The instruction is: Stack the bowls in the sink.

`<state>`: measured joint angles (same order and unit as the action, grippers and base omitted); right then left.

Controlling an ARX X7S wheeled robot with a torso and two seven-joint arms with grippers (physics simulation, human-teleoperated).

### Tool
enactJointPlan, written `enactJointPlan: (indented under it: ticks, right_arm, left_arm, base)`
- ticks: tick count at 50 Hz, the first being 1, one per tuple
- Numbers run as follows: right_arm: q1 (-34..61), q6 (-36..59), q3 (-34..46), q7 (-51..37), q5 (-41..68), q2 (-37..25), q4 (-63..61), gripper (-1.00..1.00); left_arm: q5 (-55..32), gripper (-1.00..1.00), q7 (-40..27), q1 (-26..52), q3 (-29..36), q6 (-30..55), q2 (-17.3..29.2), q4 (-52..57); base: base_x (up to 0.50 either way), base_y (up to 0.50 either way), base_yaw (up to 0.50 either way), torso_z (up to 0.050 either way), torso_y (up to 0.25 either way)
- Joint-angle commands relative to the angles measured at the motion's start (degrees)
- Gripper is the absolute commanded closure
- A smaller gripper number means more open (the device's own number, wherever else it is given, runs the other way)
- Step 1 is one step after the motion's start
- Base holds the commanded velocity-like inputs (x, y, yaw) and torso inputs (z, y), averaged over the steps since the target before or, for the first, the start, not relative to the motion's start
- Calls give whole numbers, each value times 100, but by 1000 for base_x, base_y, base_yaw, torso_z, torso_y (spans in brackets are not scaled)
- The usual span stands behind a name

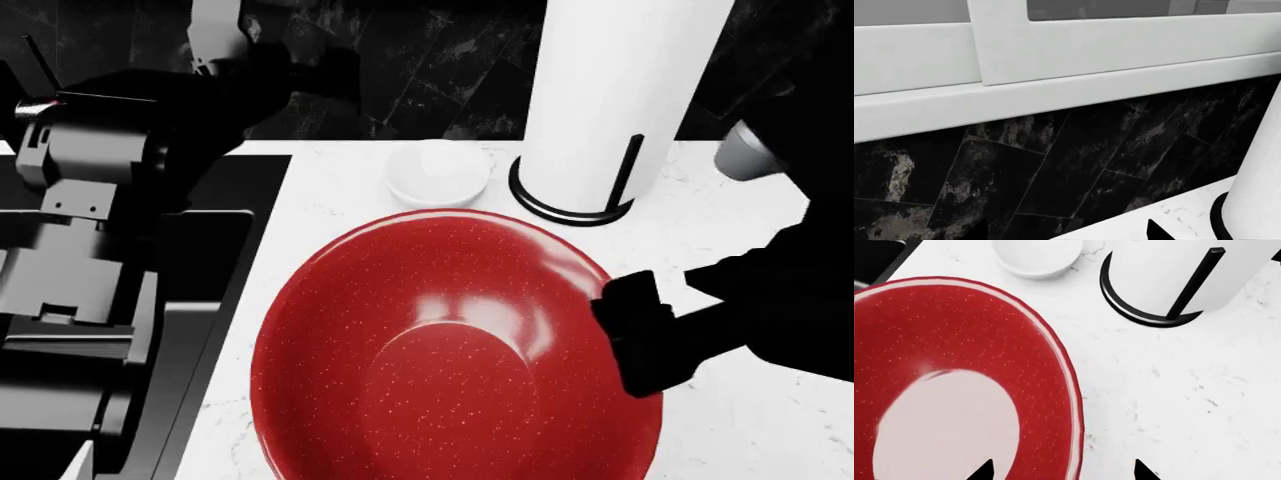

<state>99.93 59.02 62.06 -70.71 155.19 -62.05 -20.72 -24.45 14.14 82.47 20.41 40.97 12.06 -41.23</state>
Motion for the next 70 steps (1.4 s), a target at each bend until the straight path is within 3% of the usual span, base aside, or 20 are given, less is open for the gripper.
enactJointPlan:
  ticks: [1,37,38,70]
  right_arm:
    - [-437,-41,77,305,-550,82,13,-100]
    - [-1862,-568,74,1501,-1795,-4,-132,-100]
    - [-1870,-591,57,1512,-1832,-10,-147,100]
    - [-919,-799,-565,1255,-1199,-14,-699,100]
  left_arm:
    - [-24,-100,-53,-82,-6,2,21,70]
    - [18,-100,-61,-190,144,-65,47,39]
    - [16,-100,-62,-192,142,-68,51,38]
    - [-31,-100,-124,-288,140,-101,120,134]
  base:
    - [0,0,0,0,0]
    - [0,0,0,0,0]
    - [0,0,0,0,0]
    - [0,0,0,0,0]
